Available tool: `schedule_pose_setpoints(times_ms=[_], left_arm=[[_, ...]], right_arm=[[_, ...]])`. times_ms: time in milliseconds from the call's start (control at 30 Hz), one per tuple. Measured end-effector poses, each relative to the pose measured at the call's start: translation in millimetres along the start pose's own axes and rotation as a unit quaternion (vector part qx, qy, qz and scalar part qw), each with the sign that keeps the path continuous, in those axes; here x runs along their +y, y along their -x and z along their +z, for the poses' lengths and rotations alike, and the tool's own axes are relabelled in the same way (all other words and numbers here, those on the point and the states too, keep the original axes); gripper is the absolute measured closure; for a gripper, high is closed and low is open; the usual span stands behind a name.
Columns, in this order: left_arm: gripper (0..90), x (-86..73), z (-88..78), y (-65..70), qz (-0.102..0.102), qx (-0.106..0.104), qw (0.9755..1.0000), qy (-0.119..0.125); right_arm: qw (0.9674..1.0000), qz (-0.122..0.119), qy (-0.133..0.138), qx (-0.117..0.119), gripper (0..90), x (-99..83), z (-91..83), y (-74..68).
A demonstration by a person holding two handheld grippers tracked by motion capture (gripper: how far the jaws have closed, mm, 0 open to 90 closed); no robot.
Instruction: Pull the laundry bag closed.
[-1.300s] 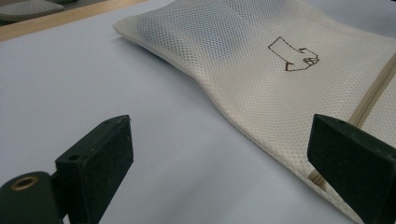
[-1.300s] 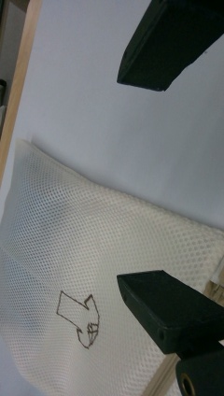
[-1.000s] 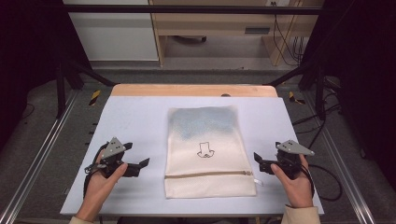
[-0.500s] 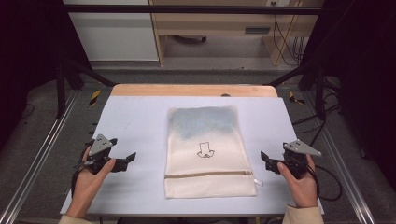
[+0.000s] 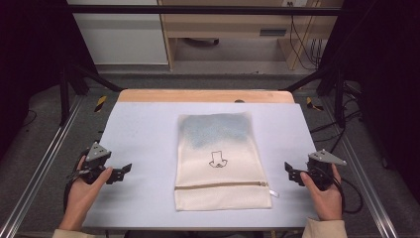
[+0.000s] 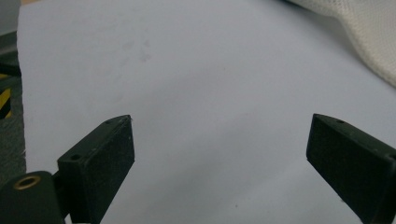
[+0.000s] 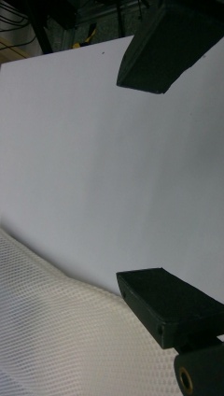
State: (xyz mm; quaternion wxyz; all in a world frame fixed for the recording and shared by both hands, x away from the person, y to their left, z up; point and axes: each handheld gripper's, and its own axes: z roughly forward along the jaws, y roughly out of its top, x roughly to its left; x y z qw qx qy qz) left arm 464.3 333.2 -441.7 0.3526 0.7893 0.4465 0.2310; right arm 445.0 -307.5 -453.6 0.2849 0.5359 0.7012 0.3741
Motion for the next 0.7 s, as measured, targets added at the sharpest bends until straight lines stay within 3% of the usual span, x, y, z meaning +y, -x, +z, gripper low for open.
schedule_pose_setpoints(times_ms=[167, 333, 533, 700], left_arm=[[8.8, -5.2, 2.8, -2.7, -0.002, 0.008, 0.9985, -0.054], [9.6, -10.2, 7.5, -3.1, -0.002, 0.01, 0.9937, -0.111], [10.1, -11.3, 7.4, -1.9, -0.004, 0.019, 0.9914, -0.129], [9.9, -10.6, 8.1, 0.6, 0.003, 0.021, 0.992, -0.125]], right_arm=[[0.9989, -0.008, -0.047, -0.002, 8.3, -3.2, 5.2, -0.8], [0.9956, -0.025, -0.09, -0.002, 9.5, -7.6, 11.2, -3.5], [0.9937, -0.018, -0.111, 0.005, 9.8, -8.8, 11.8, -3.5], [0.9936, -0.019, -0.111, 0.01, 9.5, -8.6, 11.3, -4.1]])
